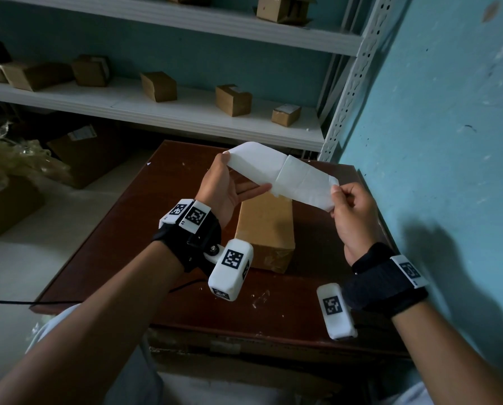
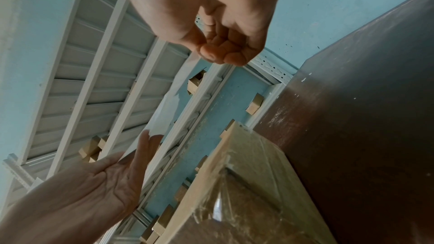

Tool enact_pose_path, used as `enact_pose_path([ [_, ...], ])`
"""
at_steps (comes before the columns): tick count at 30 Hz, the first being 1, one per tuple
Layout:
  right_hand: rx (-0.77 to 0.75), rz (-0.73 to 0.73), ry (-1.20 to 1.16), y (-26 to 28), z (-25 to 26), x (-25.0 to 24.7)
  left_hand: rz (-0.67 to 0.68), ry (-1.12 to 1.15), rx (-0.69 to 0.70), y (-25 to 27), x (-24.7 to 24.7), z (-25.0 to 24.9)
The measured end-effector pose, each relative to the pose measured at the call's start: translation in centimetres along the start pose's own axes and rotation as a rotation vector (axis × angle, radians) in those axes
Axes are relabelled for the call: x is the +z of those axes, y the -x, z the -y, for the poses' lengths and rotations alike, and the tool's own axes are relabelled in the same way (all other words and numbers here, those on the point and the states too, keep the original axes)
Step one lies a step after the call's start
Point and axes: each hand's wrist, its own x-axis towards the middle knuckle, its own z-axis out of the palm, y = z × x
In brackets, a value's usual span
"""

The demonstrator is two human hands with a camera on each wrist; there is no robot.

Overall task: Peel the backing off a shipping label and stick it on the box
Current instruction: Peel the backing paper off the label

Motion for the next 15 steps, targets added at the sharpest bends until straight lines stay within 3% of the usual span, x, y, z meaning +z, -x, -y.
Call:
enact_pose_path([
  [15, 0.005, -0.015, 0.006, -0.24, -0.47, -0.06, -0.009, 0.011, 0.003, -0.13, 0.0, -0.01],
])
